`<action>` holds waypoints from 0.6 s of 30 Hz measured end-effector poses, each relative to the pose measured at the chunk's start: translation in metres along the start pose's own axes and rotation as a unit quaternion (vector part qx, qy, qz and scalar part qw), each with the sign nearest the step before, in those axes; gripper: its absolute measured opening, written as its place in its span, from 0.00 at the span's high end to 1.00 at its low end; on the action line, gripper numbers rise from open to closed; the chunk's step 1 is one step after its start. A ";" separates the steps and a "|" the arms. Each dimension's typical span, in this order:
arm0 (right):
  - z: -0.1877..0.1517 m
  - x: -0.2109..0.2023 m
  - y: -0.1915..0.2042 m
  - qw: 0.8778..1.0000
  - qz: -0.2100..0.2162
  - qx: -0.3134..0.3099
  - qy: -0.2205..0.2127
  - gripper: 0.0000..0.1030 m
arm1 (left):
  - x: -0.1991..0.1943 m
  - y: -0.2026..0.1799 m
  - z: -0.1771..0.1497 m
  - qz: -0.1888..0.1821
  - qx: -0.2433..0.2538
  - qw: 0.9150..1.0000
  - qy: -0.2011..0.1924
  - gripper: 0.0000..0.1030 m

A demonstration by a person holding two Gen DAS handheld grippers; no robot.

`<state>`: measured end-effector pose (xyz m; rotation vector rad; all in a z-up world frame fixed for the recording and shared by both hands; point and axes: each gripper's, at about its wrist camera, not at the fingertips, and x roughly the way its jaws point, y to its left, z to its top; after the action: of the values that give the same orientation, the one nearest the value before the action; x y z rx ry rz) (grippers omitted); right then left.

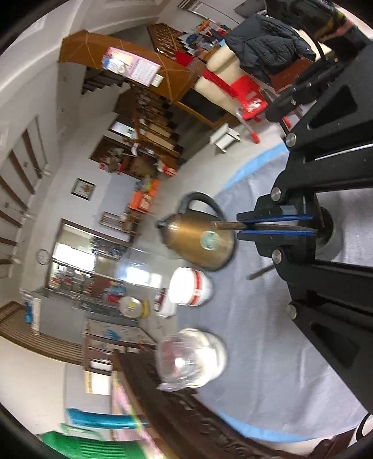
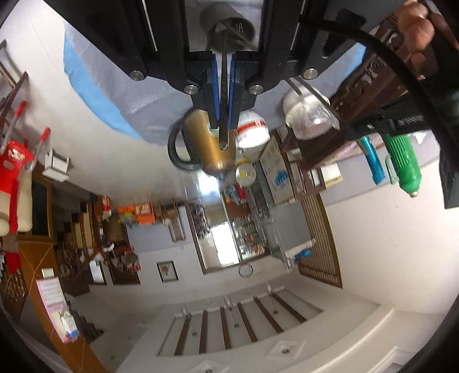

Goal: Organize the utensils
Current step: 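Open both tools to drop the chopsticks into the holder cup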

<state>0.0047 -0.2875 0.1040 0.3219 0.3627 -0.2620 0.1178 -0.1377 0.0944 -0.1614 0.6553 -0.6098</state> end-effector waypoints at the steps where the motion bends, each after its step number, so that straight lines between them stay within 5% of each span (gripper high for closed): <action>1: -0.005 0.004 -0.002 1.000 0.000 0.001 0.010 0.94 | 0.009 0.003 -0.007 0.002 -0.004 1.000 0.013 0.95; 13: -0.035 0.016 -0.020 0.995 0.030 0.043 0.084 0.90 | 0.006 0.006 -0.035 0.007 0.014 0.998 0.058 0.94; 18: -0.040 0.017 -0.023 0.989 0.051 0.078 0.112 0.89 | -0.008 0.018 -0.042 0.014 0.015 0.998 0.061 0.68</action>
<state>0.0009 -0.2981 0.0556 0.5248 0.5473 -0.1531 0.0956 -0.1163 0.0590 -0.0880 0.7644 -0.6045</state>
